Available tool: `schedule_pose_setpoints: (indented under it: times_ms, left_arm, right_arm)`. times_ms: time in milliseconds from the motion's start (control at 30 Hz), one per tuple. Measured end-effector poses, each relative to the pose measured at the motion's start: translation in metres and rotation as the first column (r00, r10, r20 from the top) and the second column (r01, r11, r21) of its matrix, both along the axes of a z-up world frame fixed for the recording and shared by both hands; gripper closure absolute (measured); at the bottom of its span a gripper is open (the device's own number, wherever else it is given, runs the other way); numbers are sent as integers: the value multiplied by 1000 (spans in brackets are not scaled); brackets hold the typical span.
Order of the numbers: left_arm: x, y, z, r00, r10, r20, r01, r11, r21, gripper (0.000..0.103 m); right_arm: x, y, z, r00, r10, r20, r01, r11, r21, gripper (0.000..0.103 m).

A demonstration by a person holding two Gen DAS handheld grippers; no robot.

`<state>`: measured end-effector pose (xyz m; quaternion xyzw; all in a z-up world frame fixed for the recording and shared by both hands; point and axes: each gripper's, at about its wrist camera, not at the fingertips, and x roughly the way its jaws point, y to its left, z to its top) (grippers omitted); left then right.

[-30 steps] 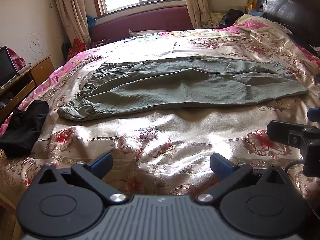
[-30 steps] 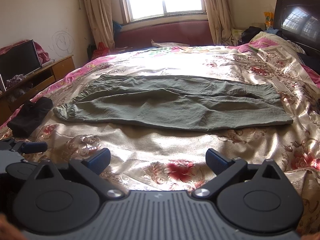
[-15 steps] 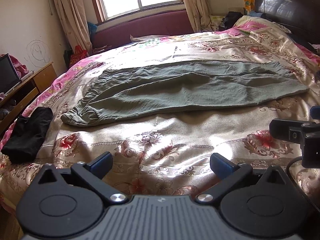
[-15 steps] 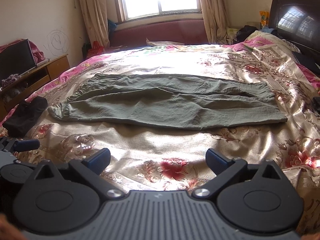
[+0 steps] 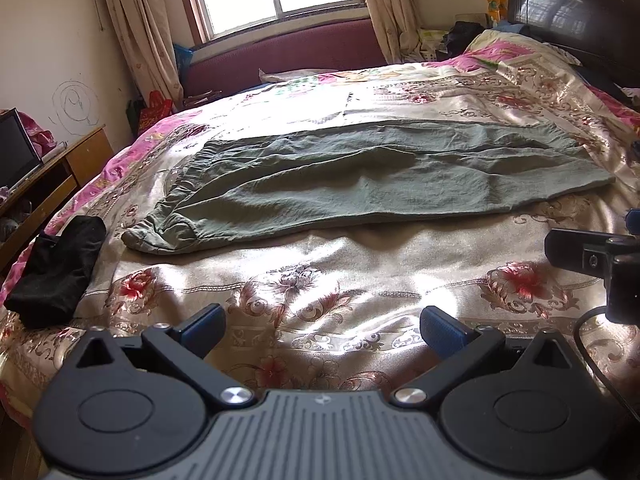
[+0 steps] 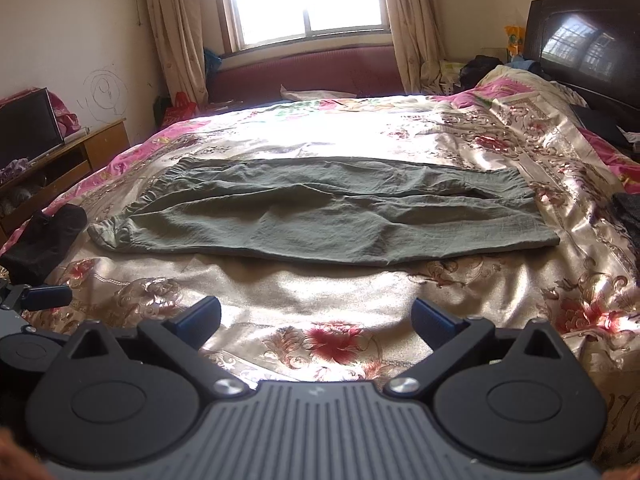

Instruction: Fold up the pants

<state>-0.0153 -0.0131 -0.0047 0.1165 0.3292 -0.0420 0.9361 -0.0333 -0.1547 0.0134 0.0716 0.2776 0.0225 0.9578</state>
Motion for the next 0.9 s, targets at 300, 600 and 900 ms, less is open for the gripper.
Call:
schedule_pose_setpoints:
  times_ms: [300,600,900]
  left_arm:
    - [-2,2,2,1000,13,-9,-13,1000,1,0]
    - [-6,4,6,1000,20,-7,-20,1000,2,0]
    - [24,13,2,1000,-24,18,24,999,25,0]
  right_arm:
    - [-3,1,3,1000,2,14,-2,1000,3,2]
    - [-7,2,5,1000,15,21,-15,1000,3,2]
    - [15,10,6,998,62,31,-59,996,-73,2]
